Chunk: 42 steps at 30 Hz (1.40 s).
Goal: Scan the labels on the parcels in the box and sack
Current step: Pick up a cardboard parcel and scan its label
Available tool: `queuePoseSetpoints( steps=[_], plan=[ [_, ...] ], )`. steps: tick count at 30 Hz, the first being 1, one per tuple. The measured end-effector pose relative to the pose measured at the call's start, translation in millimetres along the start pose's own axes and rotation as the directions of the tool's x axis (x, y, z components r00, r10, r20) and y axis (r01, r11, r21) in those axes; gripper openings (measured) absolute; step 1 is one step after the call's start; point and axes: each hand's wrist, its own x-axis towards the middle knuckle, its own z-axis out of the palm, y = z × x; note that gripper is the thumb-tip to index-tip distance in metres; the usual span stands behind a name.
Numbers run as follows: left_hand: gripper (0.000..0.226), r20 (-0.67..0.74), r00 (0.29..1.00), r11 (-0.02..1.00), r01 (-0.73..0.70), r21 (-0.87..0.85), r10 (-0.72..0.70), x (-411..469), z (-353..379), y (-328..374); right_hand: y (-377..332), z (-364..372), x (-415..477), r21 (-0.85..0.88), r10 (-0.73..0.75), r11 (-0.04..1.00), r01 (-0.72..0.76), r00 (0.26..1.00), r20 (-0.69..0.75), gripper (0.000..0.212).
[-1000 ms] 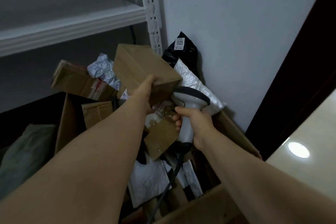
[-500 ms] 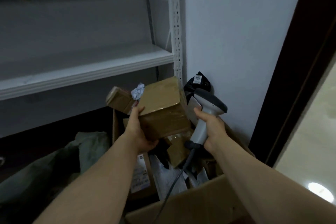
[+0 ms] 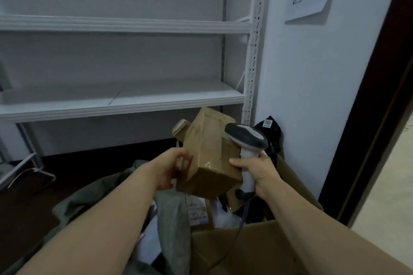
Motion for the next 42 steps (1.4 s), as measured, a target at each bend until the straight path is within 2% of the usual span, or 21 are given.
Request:
queuePoseSetpoints(
  steps=[1,4,6,8,10,13,16,19,21,23,24,25,26,27,28,31,33,34,37,40,42],
  plan=[
    [0.06,0.047,0.999,1.0,0.023,0.002,-0.024,-8,2,2,1,2,-4,-0.008,-0.002,1.0,0.002,1.0,0.005,0.051],
    [0.1,0.115,0.991,0.996,0.061,0.067,-0.069,-23,6,4,5,5,-10,-0.008,-0.007,1.0,0.008,0.999,0.033,0.056],
    [0.114,0.088,0.996,0.995,0.007,0.095,-0.016,-24,4,1,6,4,-14,0.011,-0.007,1.0,0.007,1.0,0.031,0.051],
    [0.139,0.052,0.997,0.996,-0.062,0.065,0.059,-20,0,-3,6,0,-12,0.077,-0.013,0.997,0.013,1.0,-0.001,0.045],
    [0.15,0.067,0.99,0.988,-0.13,0.082,0.124,-20,0,-5,5,-5,-12,0.145,-0.01,0.989,0.015,0.999,-0.036,0.056],
    [0.152,0.141,0.981,0.978,-0.156,0.135,0.136,-20,1,-4,5,-12,-14,0.195,0.006,0.981,0.0,1.0,-0.03,0.08],
    [0.145,0.278,0.957,0.953,-0.154,0.259,0.08,-22,4,-6,5,-22,-15,0.18,0.032,0.983,-0.039,0.999,0.043,0.077],
    [0.089,0.297,0.952,0.943,-0.16,0.292,0.07,-25,4,-10,6,-30,-13,0.15,0.051,0.986,-0.067,0.993,0.11,0.067],
    [0.061,0.342,0.934,0.981,-0.155,0.12,0.106,-28,2,-11,8,-33,-11,0.158,0.053,0.985,-0.07,0.993,0.109,0.064],
    [0.031,0.364,0.922,0.986,-0.083,-0.144,0.131,-27,-1,-8,8,-34,-8,0.172,0.055,0.983,-0.07,0.995,0.088,0.062],
    [0.038,0.323,0.941,0.976,-0.031,-0.216,0.101,-27,-1,-4,9,-33,-7,0.167,0.059,0.983,-0.074,0.994,0.093,0.058],
    [0.061,0.261,0.963,0.977,-0.003,-0.213,0.06,-26,2,0,10,-32,-7,0.158,0.057,0.985,-0.073,0.993,0.102,0.051],
    [0.081,0.182,0.983,0.986,0.017,-0.166,0.013,-24,6,3,10,-31,-8,0.144,0.053,0.987,-0.069,0.992,0.113,0.041],
    [0.09,0.098,0.995,0.995,0.013,-0.097,-0.004,-24,11,5,11,-29,-8,0.132,0.046,0.989,-0.062,0.992,0.121,0.034],
    [0.088,0.039,0.999,1.0,-0.002,-0.025,0.003,-27,15,6,12,-26,-9,0.121,0.041,0.991,-0.056,0.991,0.125,0.032],
    [0.068,0.024,0.996,0.99,-0.09,0.111,0.088,-24,16,-1,16,-22,-6,0.089,0.035,0.995,-0.046,0.991,0.127,0.04],
    [0.092,0.036,0.996,0.989,-0.091,0.114,0.087,-20,11,-9,21,-22,-5,0.058,0.045,0.997,-0.052,0.991,0.124,0.043],
    [0.091,0.055,0.996,0.992,-0.08,0.097,0.075,-19,7,-12,23,-22,-4,0.042,0.051,0.998,-0.057,0.991,0.122,0.043],
    [0.064,0.089,0.995,0.999,0.045,0.014,-0.046,-19,-4,-14,33,-24,1,-0.015,0.103,0.995,-0.102,0.982,0.16,0.059],
    [0.096,-0.026,0.98,0.948,0.197,0.249,-0.197,-16,-7,-17,43,-18,0,-0.157,0.17,0.978,-0.136,0.959,0.226,0.065],
    [0.098,-0.087,0.97,0.913,0.244,0.328,-0.228,-17,-6,-21,50,-11,-5,-0.222,0.203,0.963,-0.15,0.95,0.239,0.061]
  ],
)
